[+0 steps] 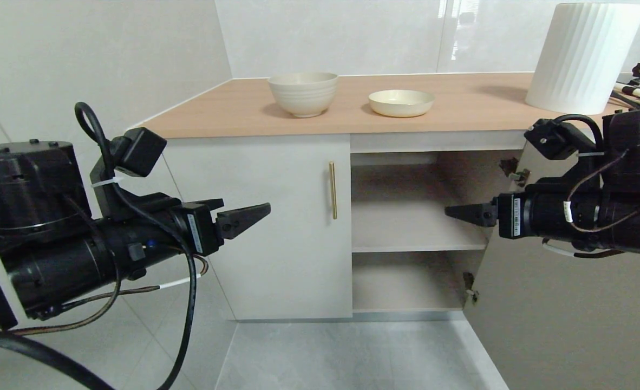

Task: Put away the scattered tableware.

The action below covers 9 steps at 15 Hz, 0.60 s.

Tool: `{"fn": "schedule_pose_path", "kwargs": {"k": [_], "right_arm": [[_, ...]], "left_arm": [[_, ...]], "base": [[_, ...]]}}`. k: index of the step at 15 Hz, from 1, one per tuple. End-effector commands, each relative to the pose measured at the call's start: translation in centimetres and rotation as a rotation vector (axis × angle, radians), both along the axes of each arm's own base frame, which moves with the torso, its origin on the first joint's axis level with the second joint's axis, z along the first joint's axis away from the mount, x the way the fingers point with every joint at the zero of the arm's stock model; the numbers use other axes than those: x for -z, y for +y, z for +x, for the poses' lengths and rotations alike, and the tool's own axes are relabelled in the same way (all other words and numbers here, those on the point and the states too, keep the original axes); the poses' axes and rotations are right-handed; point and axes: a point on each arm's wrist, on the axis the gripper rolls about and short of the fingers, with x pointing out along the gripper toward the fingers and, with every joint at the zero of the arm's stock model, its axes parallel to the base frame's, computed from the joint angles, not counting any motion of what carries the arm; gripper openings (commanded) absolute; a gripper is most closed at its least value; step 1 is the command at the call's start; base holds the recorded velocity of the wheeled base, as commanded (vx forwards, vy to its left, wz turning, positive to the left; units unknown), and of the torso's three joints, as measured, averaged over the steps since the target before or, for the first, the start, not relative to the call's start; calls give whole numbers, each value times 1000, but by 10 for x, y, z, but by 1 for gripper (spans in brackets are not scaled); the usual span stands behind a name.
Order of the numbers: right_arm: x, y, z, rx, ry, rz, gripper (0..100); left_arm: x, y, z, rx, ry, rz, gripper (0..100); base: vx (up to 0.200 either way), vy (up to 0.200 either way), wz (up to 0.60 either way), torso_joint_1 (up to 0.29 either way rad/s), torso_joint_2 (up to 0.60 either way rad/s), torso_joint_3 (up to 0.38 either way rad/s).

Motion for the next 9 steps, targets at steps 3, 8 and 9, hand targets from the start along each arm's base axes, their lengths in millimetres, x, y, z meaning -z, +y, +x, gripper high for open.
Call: {"fn": "schedule_pose_path", "kwargs": {"k": [3,8,9], "right_arm": [[-10,-3,-10,-8,-20,10,100],[-10,-3,-13,-15,-6,4,100],[-10,-3,-13,-16,-6,5,100]], "left_arm": [[-4,2,-3,-1,-9,5,100],[-4,3,-2,-9,5,10,100],[-4,3,-2,-9,7,10,100]], "base": [[133,0,0,3,3,0],[200,0,0,1,6,3],[200,0,0,7,2,7]]}}
